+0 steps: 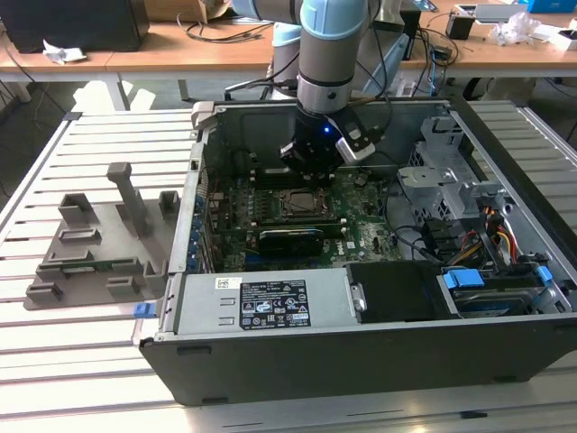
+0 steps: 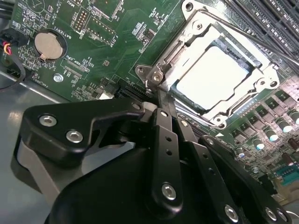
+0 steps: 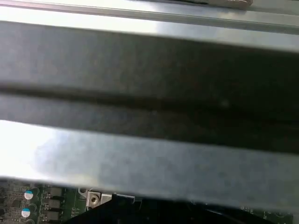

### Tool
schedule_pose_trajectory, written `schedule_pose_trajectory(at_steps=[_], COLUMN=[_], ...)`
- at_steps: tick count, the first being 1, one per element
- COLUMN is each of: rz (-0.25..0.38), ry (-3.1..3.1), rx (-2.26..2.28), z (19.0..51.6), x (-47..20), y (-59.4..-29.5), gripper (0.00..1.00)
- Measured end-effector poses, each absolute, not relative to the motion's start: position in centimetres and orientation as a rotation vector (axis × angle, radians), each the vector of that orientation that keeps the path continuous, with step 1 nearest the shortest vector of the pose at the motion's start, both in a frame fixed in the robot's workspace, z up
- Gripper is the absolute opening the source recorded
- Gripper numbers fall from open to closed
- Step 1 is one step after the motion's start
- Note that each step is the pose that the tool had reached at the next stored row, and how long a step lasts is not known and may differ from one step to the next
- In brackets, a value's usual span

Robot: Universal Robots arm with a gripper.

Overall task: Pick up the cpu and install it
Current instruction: 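Install the first cpu locking lever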

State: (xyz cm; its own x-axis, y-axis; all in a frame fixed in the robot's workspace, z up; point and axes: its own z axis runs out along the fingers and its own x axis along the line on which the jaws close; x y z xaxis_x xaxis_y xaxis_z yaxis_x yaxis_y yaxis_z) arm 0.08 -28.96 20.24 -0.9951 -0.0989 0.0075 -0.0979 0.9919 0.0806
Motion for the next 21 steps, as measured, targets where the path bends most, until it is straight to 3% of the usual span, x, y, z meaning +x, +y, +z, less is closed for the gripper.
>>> schedule_pose_trajectory(at_steps=[16,21], rz=[-0.103,-0.103], ry=[-3.124,-3.124], rx=[0.154,0.154], z=[19.9,21.2], x=[0.2,0.2], y=[-28.9,-28.9], gripper=[0.11,0.11])
